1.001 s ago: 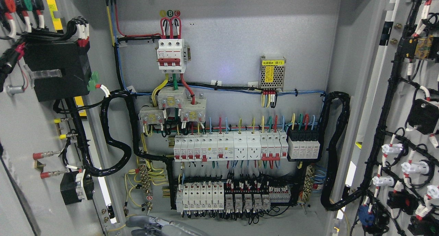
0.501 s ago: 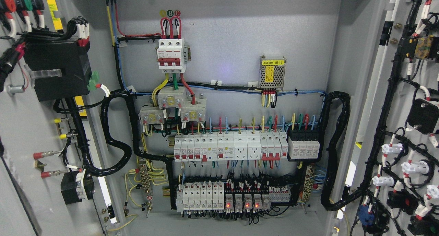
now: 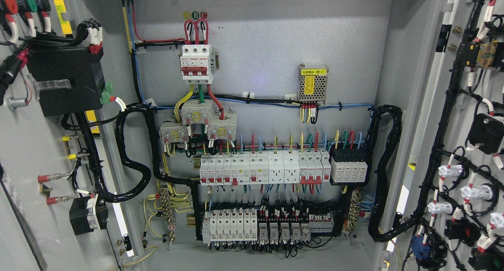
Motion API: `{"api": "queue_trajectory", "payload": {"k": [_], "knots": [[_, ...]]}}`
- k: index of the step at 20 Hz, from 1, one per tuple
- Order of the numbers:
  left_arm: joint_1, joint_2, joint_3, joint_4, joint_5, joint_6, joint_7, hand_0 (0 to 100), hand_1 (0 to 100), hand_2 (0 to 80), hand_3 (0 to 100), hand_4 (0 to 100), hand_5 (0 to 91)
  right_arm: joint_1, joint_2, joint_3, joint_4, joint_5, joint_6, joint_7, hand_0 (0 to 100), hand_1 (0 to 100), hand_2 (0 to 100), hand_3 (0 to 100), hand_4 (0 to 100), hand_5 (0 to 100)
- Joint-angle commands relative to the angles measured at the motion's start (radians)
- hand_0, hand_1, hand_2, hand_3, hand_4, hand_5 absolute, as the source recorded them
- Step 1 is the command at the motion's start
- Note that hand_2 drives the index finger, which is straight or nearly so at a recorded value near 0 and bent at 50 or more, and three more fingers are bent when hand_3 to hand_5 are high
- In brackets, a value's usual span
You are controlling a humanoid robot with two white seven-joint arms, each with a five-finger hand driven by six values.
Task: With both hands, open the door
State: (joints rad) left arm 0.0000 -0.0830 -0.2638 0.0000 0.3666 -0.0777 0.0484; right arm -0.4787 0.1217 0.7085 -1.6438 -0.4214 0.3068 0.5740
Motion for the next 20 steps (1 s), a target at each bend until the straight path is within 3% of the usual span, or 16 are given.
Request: {"api": "queue_trajectory", "payload": {"k": [1,13,20], "knots": [[-0.029,0.0,0.0,-0.014,0.0,-0.001,0.001,0,0,0.0,1,0,0.0,-0.031,0.021,0.029,0.042,-0.002,-0.002,0.001,21,13,0,0,0,0],[-0.029,-0.001,0.0,-0.014,0.0,-0.001,0.001,0,0,0.0,1,0,0.0,-0.06,0.022,0.083,0.059,-0.005,-0.002,0.001,21,13,0,0,0,0],[-0.029,-0.001,0.0,-0.014,0.0,0.001,0.001,0,0,0.0,1,0,0.0,-0.064,0.021,0.062,0.068,-0.004,-0.009,0.001,21,13,0,0,0,0]]}}
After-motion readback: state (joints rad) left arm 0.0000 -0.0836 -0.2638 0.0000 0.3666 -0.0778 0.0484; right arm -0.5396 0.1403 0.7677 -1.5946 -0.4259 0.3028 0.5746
